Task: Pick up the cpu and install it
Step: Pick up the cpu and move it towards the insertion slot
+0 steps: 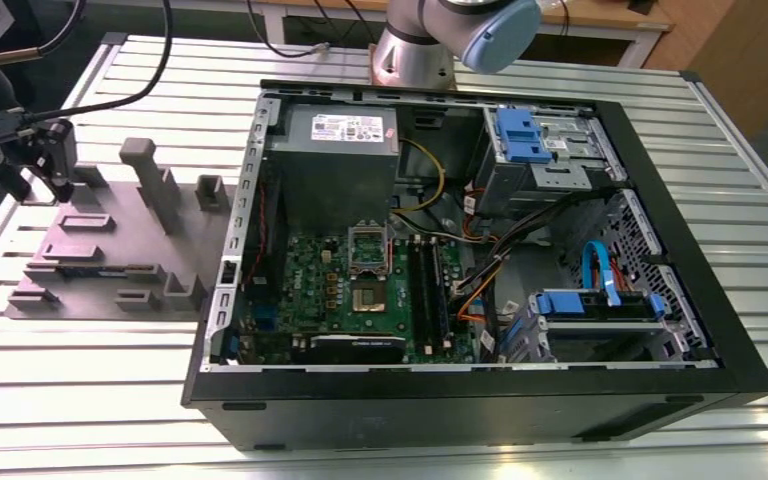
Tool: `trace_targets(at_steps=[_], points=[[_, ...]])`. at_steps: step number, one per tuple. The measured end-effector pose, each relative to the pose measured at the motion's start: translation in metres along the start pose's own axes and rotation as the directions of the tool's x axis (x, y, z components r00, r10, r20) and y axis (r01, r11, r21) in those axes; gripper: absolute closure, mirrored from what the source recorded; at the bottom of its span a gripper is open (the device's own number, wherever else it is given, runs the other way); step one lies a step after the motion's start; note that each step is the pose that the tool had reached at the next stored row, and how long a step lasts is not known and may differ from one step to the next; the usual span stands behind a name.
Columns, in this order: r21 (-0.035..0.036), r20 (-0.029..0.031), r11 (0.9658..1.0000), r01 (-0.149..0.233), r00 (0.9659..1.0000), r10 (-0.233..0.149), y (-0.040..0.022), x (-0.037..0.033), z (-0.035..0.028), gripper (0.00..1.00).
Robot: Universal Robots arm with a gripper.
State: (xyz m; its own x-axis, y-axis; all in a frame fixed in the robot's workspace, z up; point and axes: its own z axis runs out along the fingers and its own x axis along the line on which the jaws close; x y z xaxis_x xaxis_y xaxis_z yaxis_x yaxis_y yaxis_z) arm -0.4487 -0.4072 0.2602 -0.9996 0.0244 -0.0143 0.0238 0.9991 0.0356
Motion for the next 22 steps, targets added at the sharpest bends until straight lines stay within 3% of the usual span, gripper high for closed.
trace_targets(at_steps=[22], points=[[0.0000, 0.0000, 1.0000, 0.000, 1.0000, 0.000, 0.0003, -0.0001, -0.0073, 0.53]])
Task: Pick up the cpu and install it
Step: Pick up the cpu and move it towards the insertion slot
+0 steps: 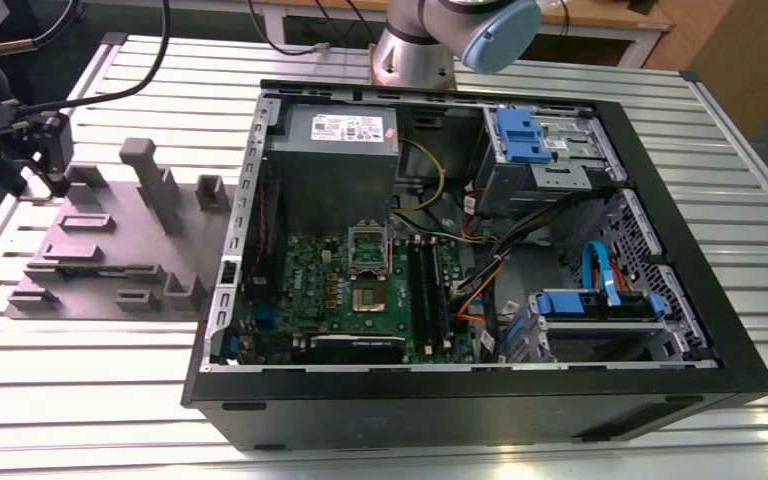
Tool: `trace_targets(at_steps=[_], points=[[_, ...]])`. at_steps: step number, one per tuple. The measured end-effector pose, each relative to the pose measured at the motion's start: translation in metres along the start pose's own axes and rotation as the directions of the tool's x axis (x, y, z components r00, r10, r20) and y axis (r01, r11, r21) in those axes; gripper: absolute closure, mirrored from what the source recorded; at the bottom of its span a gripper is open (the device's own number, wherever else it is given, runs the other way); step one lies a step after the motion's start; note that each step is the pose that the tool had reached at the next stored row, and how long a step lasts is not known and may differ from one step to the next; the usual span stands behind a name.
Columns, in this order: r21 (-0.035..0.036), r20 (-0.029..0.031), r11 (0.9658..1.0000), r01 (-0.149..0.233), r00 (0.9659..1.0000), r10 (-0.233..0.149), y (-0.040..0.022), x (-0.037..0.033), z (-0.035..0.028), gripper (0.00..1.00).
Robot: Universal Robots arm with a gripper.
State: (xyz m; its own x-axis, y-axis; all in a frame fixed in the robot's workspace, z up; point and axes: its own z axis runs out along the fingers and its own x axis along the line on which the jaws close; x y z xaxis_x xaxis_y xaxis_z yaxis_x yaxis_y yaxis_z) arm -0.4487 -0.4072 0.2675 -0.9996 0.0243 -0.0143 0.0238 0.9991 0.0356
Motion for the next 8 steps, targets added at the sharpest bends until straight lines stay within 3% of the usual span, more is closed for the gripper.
trace_targets(at_steps=[8], points=[[0.0000, 0.0000, 1.0000, 0.000, 1.0000, 0.000, 0.0002, 0.0000, -0.0038, 0.53]])
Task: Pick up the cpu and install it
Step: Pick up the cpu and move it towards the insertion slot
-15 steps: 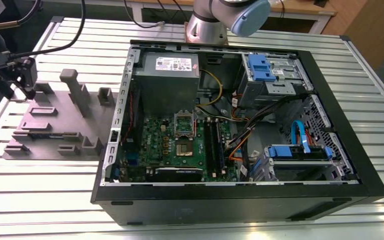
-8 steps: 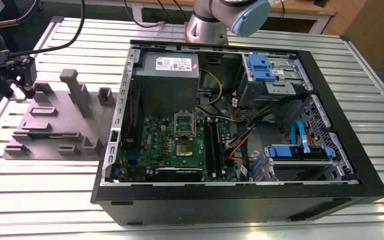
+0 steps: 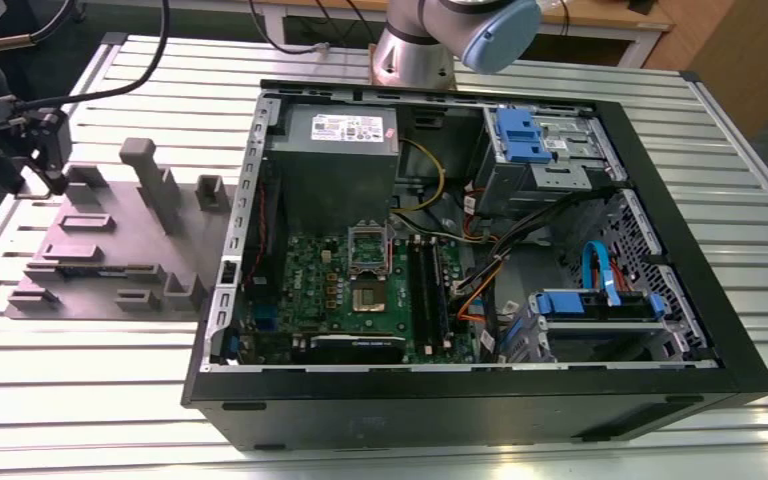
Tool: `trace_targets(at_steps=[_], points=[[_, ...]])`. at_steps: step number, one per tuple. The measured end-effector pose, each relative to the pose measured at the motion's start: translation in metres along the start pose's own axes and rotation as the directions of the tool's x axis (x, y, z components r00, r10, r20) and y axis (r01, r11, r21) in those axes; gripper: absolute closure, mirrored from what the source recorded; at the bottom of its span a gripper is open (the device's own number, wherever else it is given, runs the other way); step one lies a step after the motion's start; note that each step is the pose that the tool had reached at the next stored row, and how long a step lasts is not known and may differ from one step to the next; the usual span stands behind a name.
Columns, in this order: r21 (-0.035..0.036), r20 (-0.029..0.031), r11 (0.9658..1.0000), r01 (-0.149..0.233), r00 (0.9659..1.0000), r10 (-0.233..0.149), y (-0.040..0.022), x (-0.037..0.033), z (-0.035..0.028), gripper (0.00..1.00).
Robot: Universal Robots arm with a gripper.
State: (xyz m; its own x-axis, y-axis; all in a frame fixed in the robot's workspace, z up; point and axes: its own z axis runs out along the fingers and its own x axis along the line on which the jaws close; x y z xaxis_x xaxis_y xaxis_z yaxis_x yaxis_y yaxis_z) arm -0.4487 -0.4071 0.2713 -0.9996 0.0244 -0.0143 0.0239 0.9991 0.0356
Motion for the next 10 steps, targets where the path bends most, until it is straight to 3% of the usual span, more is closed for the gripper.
trace_targets(at_steps=[10], points=[[0.0000, 0.0001, 1.0000, 0.000, 1.0000, 0.000, 0.0002, -0.0001, -0.0052, 0.53]])
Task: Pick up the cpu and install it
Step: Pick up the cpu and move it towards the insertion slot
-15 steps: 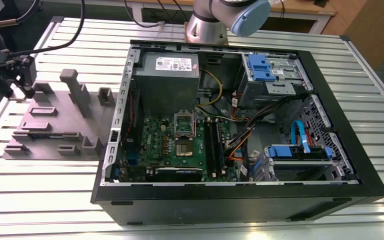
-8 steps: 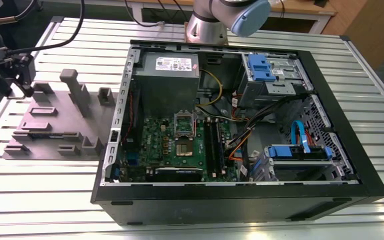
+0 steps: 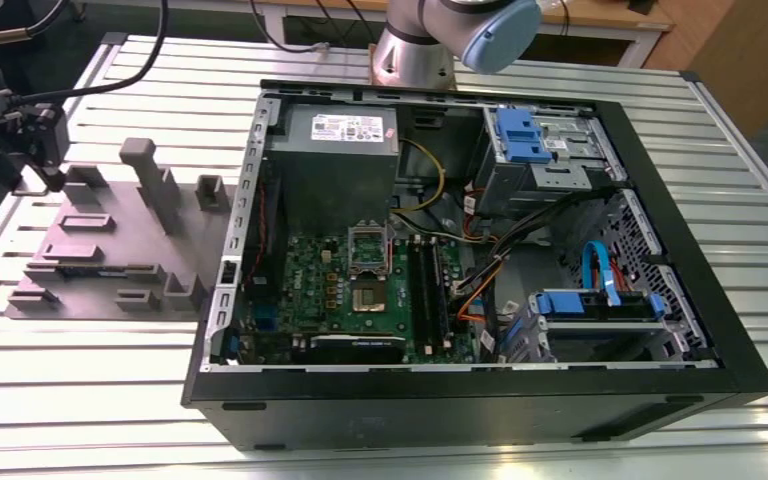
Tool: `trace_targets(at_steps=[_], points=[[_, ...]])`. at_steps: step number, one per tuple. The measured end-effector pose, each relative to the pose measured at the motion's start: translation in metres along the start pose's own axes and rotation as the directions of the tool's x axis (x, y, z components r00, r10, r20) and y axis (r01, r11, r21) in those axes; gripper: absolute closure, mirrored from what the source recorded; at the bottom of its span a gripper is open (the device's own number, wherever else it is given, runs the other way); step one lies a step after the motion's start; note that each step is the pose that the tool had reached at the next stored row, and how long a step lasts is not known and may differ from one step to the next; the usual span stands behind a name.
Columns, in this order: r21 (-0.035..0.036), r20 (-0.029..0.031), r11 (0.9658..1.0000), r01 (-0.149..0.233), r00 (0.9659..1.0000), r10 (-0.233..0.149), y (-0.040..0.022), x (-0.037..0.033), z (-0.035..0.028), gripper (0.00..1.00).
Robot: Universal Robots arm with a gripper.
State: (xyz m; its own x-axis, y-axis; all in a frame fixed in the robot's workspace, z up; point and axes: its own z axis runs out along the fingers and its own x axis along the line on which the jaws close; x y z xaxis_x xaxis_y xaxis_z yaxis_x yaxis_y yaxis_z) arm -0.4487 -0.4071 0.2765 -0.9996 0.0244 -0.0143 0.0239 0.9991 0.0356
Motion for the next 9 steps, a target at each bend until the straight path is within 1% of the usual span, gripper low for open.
trace_targets(at_steps=[9], points=[[0.0000, 0.0001, 1.0000, 0.000, 1.0000, 0.000, 0.0001, -0.0001, -0.0041, 0.53]])
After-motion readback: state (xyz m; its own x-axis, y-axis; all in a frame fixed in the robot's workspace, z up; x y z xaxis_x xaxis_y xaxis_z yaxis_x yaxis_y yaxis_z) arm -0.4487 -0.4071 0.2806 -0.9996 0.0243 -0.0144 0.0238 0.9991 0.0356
